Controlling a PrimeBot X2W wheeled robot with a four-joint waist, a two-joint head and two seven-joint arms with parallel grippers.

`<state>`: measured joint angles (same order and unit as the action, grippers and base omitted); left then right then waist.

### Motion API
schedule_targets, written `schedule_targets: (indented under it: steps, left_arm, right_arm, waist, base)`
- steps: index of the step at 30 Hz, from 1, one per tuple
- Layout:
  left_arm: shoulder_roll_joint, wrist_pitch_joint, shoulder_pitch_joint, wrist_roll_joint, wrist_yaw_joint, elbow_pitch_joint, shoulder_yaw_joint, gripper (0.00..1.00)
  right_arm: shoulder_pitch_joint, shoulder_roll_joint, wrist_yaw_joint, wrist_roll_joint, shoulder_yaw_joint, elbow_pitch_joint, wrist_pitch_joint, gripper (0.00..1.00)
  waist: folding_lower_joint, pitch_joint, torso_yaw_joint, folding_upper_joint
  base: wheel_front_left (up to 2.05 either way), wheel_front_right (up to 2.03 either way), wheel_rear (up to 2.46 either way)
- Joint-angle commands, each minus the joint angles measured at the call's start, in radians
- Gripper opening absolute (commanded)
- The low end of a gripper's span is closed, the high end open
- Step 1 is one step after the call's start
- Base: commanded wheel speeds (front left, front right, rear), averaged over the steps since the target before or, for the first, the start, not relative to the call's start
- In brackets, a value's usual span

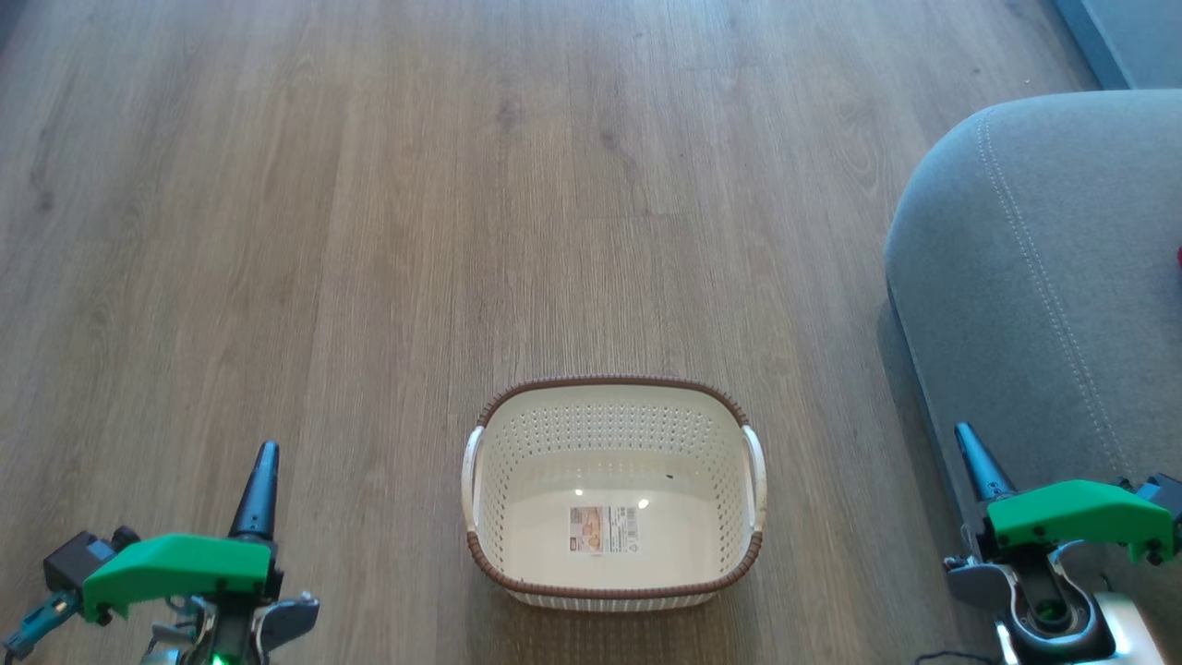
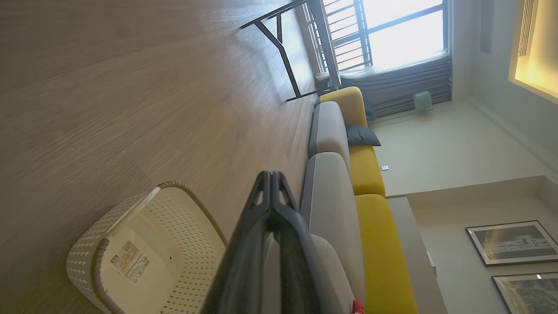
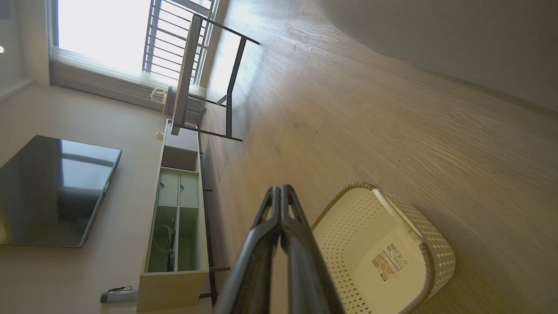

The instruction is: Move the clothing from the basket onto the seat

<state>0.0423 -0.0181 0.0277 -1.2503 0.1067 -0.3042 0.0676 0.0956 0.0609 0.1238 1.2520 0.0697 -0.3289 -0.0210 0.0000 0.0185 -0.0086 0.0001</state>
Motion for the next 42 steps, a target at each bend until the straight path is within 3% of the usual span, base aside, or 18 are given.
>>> schedule_targets:
  steps: [1,30,42]
  left_arm:
    - [0.007,-0.009,0.057,-0.032,0.013,0.039,0.029,0.00]
    - [0.008,-0.095,0.080,-0.355,0.024,0.059,0.046,0.00]
    - [0.008,-0.095,0.080,-0.358,0.024,0.059,0.046,0.00]
  right_arm:
    - [0.023,0.000,0.005,0.033,-0.006,0.042,-0.009,0.00]
    - [0.013,-0.011,0.007,0.353,0.045,0.084,-0.092,0.00]
    - [0.012,-0.011,0.007,0.356,0.045,0.084,-0.093,0.00]
  waist:
    - [0.0000,-0.001,0.001,-0.0001]
    - [0.0000,-0.015,0.009,-0.0001]
    - [0.0000,-0.015,0.009,-0.0001]
  base:
    - [0.00,0.00,0.00]
    - [0.00,0.00,0.00]
    - [0.00,0.00,0.00]
